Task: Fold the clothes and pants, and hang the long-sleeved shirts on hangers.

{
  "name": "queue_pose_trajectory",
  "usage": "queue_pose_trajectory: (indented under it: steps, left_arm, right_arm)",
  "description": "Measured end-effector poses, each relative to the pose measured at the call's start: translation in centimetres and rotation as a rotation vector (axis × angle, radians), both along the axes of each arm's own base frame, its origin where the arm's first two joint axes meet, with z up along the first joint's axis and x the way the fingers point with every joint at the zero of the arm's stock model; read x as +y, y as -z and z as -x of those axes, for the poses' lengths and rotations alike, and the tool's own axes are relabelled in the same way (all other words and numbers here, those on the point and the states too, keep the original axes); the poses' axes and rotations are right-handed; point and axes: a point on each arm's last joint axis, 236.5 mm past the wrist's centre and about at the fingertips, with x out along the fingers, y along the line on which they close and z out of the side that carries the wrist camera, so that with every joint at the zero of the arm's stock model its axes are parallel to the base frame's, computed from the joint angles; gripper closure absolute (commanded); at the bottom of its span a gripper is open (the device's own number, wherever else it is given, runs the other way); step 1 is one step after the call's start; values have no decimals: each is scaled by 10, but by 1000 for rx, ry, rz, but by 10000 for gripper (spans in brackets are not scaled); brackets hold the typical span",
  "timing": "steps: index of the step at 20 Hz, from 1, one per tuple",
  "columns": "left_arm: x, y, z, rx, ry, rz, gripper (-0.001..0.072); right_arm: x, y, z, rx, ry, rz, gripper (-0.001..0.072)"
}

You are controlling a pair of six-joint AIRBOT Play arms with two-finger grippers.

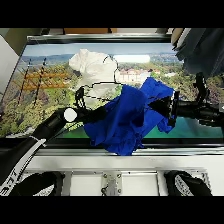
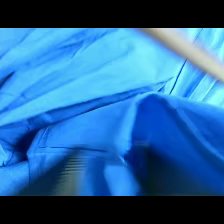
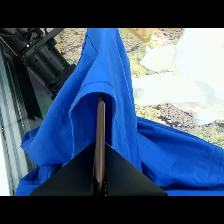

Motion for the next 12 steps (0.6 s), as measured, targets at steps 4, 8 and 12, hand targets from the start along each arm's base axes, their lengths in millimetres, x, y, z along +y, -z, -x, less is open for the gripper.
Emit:
queue_pose_trajectory:
  steps: [4, 8, 12]
  left_arm:
    - [5, -6, -1, -13, -5, -2, 698]
    - [35, -29, -12, -69, -32, -22, 699]
    - [71, -49, -21, -102, -90, -33, 699]
  right_arm:
    - [0, -4, 2, 6, 7, -6, 707]
    - [2, -13, 6, 36, 30, -32, 708]
    - [3, -23, 14, 50, 47, -46, 708]
